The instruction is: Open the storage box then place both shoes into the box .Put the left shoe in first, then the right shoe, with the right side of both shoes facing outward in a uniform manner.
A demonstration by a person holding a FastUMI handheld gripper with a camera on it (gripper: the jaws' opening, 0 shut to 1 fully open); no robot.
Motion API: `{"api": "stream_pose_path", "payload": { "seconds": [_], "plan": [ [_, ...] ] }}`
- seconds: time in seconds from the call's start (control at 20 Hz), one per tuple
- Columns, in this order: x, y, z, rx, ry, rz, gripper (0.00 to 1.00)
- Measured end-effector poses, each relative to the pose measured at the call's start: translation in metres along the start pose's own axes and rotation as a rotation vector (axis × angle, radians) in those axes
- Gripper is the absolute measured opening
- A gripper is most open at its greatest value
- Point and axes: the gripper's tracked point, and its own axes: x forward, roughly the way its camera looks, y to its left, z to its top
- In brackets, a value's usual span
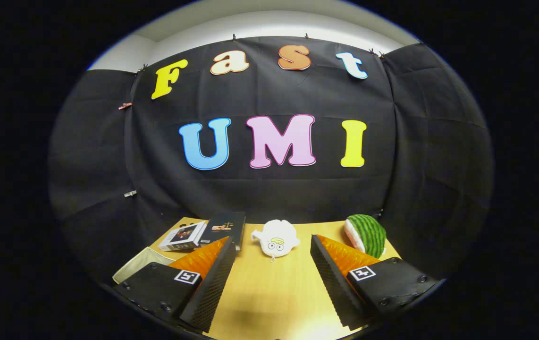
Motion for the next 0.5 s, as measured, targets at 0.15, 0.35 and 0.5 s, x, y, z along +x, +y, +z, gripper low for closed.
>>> {"api": "stream_pose_path", "payload": {
  "seconds": [0.15,0.35,0.5],
  "plan": [
    [-0.014,-0.021,0.008,-0.035,-0.038,-0.019,0.98],
    [-0.023,-0.046,0.013,-0.026,-0.064,-0.035,0.98],
    [-0.026,-0.065,0.019,-0.01,-0.089,-0.049,0.98]
  ]
}}
